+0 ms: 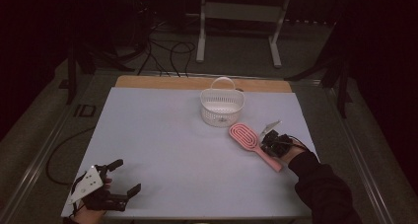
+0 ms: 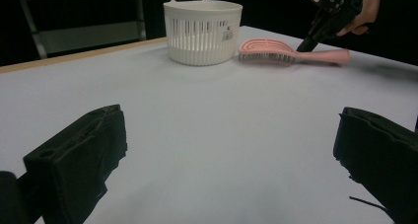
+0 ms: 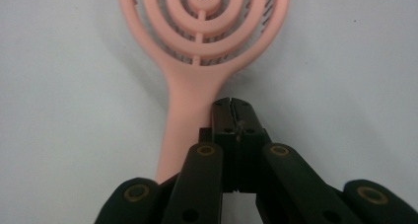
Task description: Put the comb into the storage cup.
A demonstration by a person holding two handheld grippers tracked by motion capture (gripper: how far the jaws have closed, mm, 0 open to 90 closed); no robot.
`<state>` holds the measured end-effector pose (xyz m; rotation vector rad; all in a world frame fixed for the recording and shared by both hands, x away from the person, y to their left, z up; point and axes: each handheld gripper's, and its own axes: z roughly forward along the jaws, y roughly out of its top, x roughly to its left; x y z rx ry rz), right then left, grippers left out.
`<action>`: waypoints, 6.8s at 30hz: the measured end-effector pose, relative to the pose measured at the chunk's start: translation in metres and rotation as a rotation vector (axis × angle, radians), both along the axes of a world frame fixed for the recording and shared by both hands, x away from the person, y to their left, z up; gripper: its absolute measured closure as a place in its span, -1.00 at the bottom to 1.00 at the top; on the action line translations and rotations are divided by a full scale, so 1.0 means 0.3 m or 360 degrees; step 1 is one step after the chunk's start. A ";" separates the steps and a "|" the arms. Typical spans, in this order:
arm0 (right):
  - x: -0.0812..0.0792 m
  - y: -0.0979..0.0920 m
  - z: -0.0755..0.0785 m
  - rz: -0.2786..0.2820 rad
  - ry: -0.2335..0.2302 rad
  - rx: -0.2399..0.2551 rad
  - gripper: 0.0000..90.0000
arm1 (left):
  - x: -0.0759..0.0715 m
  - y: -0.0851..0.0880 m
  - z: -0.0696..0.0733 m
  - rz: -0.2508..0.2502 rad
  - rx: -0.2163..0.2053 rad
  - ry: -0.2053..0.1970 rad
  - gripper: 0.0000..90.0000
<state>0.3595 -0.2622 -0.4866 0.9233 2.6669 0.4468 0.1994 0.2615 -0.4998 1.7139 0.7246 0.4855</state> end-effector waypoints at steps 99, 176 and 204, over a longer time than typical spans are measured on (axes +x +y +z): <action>-0.024 0.059 0.158 -0.0362 0.0133 0.0177 -0.79 | 0.002 -0.003 -0.004 -0.0003 0.0016 0.0012 -1.00; 0.043 0.139 -0.010 -0.0591 0.0385 -0.0107 0.56 | 0.001 -0.002 -0.007 -0.0014 0.0012 0.0030 -1.00; -0.021 0.127 -0.002 -0.0096 0.0122 0.0030 0.57 | 0.002 -0.002 -0.007 -0.0011 0.0015 0.0031 -1.00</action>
